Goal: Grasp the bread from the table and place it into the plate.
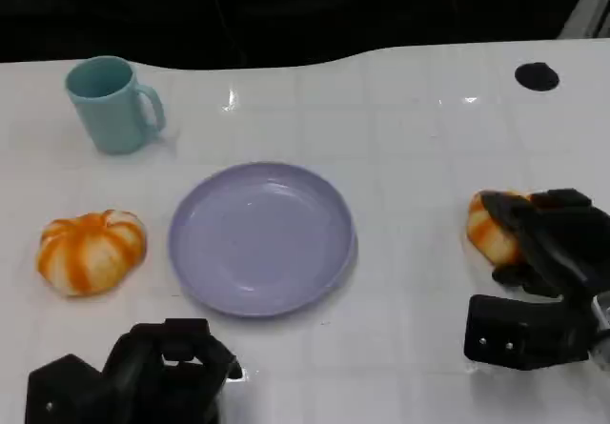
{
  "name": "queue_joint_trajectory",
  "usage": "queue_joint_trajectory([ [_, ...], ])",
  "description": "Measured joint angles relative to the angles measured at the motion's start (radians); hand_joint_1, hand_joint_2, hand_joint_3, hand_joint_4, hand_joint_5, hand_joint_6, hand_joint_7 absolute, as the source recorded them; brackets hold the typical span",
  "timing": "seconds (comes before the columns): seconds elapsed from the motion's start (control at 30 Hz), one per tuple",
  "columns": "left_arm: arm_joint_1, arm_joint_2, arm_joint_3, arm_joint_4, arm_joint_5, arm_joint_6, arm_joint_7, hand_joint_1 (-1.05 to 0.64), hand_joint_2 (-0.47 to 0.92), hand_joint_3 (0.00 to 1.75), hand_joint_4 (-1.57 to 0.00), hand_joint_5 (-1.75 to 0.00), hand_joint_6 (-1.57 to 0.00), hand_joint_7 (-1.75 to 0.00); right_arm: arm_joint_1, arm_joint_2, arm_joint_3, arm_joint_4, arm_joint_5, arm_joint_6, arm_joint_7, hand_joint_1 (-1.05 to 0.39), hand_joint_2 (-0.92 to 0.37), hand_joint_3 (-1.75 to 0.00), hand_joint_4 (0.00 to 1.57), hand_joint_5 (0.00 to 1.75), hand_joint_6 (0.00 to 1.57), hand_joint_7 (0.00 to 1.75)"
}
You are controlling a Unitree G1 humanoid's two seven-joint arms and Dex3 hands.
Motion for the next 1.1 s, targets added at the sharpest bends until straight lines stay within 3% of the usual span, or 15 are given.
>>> queue_joint_trajectory([
  [0.03, 0.0, 0.0, 0.0, 0.0, 0.0, 0.0, 0.0, -1.05, 0.52, 0.75, -1.57, -1.24, -1.41, -0.82, -0.004, 0.001, 0.0, 0.017, 0.01, -0.022, -0.028, -0.17, -0.91, -0.11, 0.91, 1.36, 1.12, 0.48],
  [0.07, 0.0, 0.0, 0.0, 0.0, 0.0, 0.0, 0.0, -1.05, 0.52, 0.75, -1.57, -1.24, -1.41, -0.82, -0.01, 0.002, 0.0, 0.035, 0.016, -0.048, -0.059, -0.16, -0.87, -0.21, 0.91, 1.59, 1.02, 0.89],
  [0.1, 0.0, 0.0, -0.001, 0.0, 0.001, 0.0, 0.0, -1.05, 0.52, 0.75, -1.57, -1.24, -1.41, -0.82, -0.016, 0.002, 0.003, 0.051, 0.019, -0.069, -0.086, -0.16, -0.84, -0.27, 0.91, 1.66, 0.97, 1.06],
  [0.17, 0.001, 0.0, -0.001, -0.001, 0.002, 0.0, 0.0, -1.05, 0.52, 0.74, -1.57, -1.24, -1.4, -0.83, -0.03, 0.003, 0.012, 0.079, 0.021, -0.095, -0.124, -0.16, -0.6, -0.69, 0.91, 1.73, 0.79, 1.56],
  [0.23, 0.001, 0.0, -0.002, -0.002, 0.005, 0.0, 0.0, -1.05, 0.52, 0.74, -1.57, -1.24, -1.4, -0.83, -0.042, 0.003, 0.023, 0.101, 0.021, -0.108, -0.156, -0.16, -0.49, -0.86, 0.91, 1.74, 0.73, 1.7],
  [0.37, 0.001, 0.0, -0.004, -0.005, 0.012, 0.0, 0.001, -1.05, 0.52, 0.74, -1.57, -1.24, -1.4, -0.84, -0.046, 0.004, 0.04, 0.123, 0.021, -0.126, -0.203, -0.17, -0.44, -0.89, 0.9, 1.75, 0.81, 1.35],
  [0.4, 0.001, 0.0, -0.004, -0.006, 0.012, 0.0, 0.001, -1.05, 0.52, 0.74, -1.57, -1.24, -1.4, -0.84, -0.047, 0.004, 0.043, 0.124, 0.021, -0.129, -0.212, -0.17, -0.44, -0.91, 0.91, 1.75, 0.83, 1.34],
  [0.47, 0.001, 0.0, -0.004, -0.006, 0.012, 0.0, 0.001, -1.05, 0.52, 0.74, -1.57, -1.24, -1.4, -0.85, -0.048, 0.004, 0.047, 0.128, 0.021, -0.134, -0.228, -0.17, -0.42, -0.99, 0.93, 1.75, 0.74, 1.62],
  [0.53, 0.001, 0.0, -0.004, -0.006, 0.012, -0.001, 0.001, -1.05, 0.52, 0.74, -1.57, -1.24, -1.39, -0.85, -0.048, 0.004, 0.051, 0.132, 0.021, -0.141, -0.246, -0.17, -0.4, -1.06, 0.93, 1.75, 0.71, 1.72],
  [0.87, 0.001, 0.0, -0.003, -0.005, 0.008, -0.001, 0.001, -1.05, 0.52, 0.74, -1.57, -1.24, -1.39, -0.85, -0.047, 0.004, 0.083, 0.128, 0.019, -0.206, -0.396, -0.16, -0.32, -1.23, 0.98, 1.75, 0.74, 1.75],
  [1.1, 0.001, 0.0, -0.004, -0.005, 0.008, 0.001, 0.001, -1.05, 0.52, 0.74, -1.57, -1.24, -1.39, -0.85, -0.045, 0.004, 0.085, 0.038, 0.017, -0.252, -0.422, -0.13, -0.25, -1.35, 0.98, 1.75, 0.73, 1.75],
])
